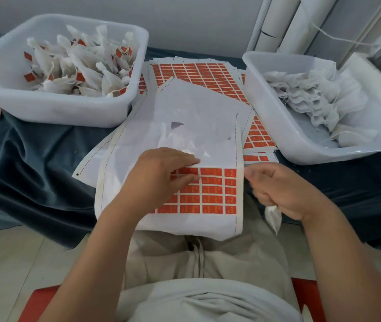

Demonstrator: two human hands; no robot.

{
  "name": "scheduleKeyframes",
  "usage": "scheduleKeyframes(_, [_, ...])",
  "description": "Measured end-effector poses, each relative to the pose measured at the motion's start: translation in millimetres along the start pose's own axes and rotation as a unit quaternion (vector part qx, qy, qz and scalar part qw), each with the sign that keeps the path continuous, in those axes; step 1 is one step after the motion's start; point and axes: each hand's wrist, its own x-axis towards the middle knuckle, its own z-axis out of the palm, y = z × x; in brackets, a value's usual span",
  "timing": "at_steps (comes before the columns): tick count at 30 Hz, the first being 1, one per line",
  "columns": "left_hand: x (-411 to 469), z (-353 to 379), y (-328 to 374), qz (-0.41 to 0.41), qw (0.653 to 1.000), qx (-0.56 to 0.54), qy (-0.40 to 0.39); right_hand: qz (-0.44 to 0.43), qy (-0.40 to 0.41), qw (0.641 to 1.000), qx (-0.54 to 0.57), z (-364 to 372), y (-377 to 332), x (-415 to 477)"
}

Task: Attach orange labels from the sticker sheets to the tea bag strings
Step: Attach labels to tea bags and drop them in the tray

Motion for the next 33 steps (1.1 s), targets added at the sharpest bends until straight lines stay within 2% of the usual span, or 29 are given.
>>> scheduleKeyframes(2, [-1.0,-5.3,7.1,-0.023,1.0,0.01,-0.003,-0.04,0.014,0.998,0.049,6.6,-0.2,2.1])
scheduleKeyframes(4, [-3.0,-7.8,17.8,-0.038,0.998,0.021,0.048,-0.051,0.046,0.992,0.105,12.9,-1.1,4.4])
scheduleKeyframes(7, [-6.6,-8.9,44.5,-0.013,0.992,0.019,0.121,-0.061,0.063,0.983,0.163,23.1,-3.4,4.6])
scheduleKeyframes(10, [-11.6,-6.4,67.6,0.014,0.992,0.029,0.123,-0.08,0.055,0.973,0.209,34.3,-7.6,2.4])
scheduleKeyframes(13, [-13.7,-10.4,74.5,0.01,0.991,-0.006,0.131,-0.087,0.051,0.97,0.221,40.1,-10.6,-1.4])
scheduleKeyframes(17, [-13.3,-15.3,74.2,0.024,0.992,-0.043,0.113,-0.09,0.079,0.976,0.18,41.1,-11.7,-3.5])
scheduleKeyframes(21, [-14.0,-12.8,76.0,-0.025,0.993,-0.062,0.099,-0.09,0.113,0.987,0.077,40.3,-15.5,-3.6])
scheduleKeyframes(24, [-13.6,-11.1,77.4,-0.031,0.992,-0.066,0.101,-0.098,0.115,0.988,0.019,41.1,-20.0,-8.6])
scheduleKeyframes(30, [-12.8,-14.5,78.4,-0.043,0.994,-0.088,0.057,-0.173,0.117,0.969,-0.13,40.1,-26.3,-14.7])
scheduleKeyframes(33, [-13.8,-17.7,79.2,-0.048,0.993,-0.098,0.036,-0.178,0.108,0.963,-0.169,42.6,-28.5,-15.0])
